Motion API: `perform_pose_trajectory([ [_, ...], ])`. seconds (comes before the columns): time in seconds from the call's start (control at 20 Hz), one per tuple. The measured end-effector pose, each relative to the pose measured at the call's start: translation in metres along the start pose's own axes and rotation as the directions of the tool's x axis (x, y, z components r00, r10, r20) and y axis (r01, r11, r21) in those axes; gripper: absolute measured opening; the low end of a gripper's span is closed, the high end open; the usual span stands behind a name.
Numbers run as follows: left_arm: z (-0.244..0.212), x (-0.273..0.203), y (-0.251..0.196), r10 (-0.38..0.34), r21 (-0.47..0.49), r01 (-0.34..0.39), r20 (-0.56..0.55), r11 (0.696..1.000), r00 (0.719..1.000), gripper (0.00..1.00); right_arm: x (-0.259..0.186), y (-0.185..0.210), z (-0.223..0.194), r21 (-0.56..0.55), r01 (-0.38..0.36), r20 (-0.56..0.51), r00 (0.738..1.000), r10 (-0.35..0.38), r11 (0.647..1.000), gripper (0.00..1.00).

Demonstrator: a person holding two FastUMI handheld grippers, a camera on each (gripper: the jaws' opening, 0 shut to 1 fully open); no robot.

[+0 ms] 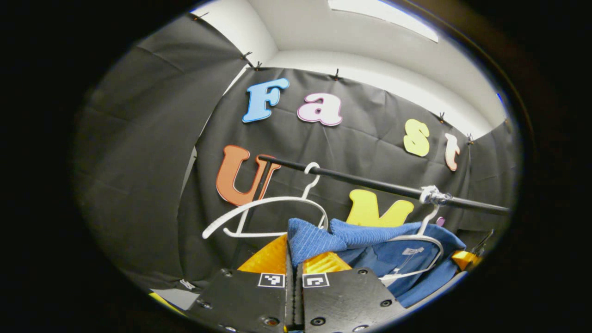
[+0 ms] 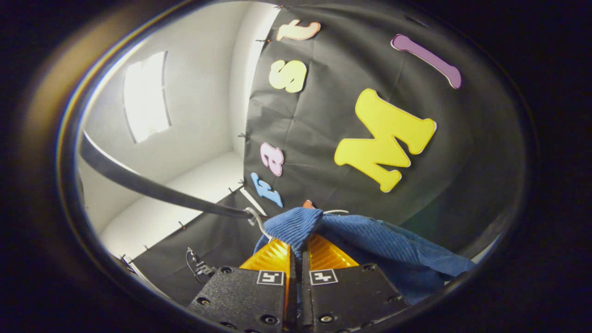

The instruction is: Grasp the clothes on the hanger with both hands and then place them into the laundry hamper below.

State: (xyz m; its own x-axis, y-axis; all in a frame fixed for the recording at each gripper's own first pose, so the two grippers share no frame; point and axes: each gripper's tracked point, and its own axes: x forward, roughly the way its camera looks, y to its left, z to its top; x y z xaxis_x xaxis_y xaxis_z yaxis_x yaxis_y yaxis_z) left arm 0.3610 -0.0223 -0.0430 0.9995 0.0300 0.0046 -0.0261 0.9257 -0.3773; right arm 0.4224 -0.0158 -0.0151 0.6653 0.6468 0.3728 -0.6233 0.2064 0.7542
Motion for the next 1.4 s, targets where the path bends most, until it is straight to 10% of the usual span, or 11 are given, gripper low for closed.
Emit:
perform_pose_trajectory([
  [0.4,-0.015,0.024,0.009,-0.053,0.108,0.064,-0.102,0.992,0.993,0.05,0.006,-0.027,0.030,-0.019,0.110,0.054,0.993,-0.109,0.994,0.07],
  [0.75,-0.034,0.030,0.004,-0.156,-0.044,0.151,-0.147,0.988,0.977,0.00,0.002,-0.045,0.045,0.149,0.085,0.087,0.991,-0.099,0.985,0.07],
  [1.05,-0.018,0.047,-0.004,-0.202,-0.108,0.186,-0.160,0.977,0.966,0.00,0.012,-0.042,0.068,0.026,0.139,0.105,0.984,-0.141,0.990,0.07],
  [1.4,-0.058,0.054,-0.014,-0.271,-0.123,0.246,-0.257,0.961,0.928,0.00,0.002,-0.123,0.040,0.069,0.360,0.000,0.933,-0.361,0.930,0.07],
])
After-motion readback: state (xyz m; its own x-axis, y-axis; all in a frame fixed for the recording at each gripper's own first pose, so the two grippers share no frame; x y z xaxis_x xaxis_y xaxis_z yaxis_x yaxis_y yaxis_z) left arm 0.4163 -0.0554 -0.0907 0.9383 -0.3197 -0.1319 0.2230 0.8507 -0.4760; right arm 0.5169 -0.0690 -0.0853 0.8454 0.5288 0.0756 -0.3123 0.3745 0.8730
